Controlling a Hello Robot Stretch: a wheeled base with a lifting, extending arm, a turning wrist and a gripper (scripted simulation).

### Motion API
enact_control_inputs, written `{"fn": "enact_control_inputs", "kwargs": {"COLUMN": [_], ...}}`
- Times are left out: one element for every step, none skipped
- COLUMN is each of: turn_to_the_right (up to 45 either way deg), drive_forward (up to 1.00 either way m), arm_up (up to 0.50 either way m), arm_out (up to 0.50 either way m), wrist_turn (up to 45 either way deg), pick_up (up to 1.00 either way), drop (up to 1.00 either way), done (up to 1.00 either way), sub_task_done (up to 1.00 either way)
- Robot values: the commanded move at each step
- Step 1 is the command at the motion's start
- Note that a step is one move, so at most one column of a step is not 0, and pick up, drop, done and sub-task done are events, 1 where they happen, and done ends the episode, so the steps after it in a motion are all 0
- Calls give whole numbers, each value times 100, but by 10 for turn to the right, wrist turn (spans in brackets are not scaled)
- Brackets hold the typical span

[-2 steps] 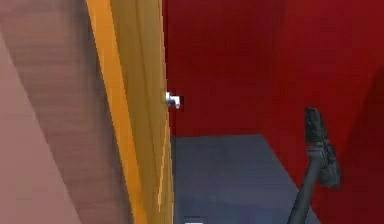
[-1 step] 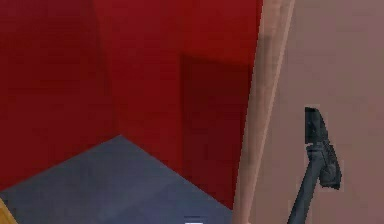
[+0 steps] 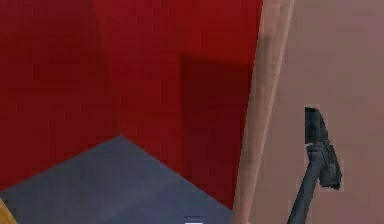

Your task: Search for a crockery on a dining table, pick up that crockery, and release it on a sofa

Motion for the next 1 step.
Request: {"fn": "enact_control_inputs", "kwargs": {"turn_to_the_right": [420], "drive_forward": [0], "arm_up": [0], "arm_out": [0], "wrist_turn": [0], "pick_up": [0], "drop": [0], "done": [0], "sub_task_done": [0]}}
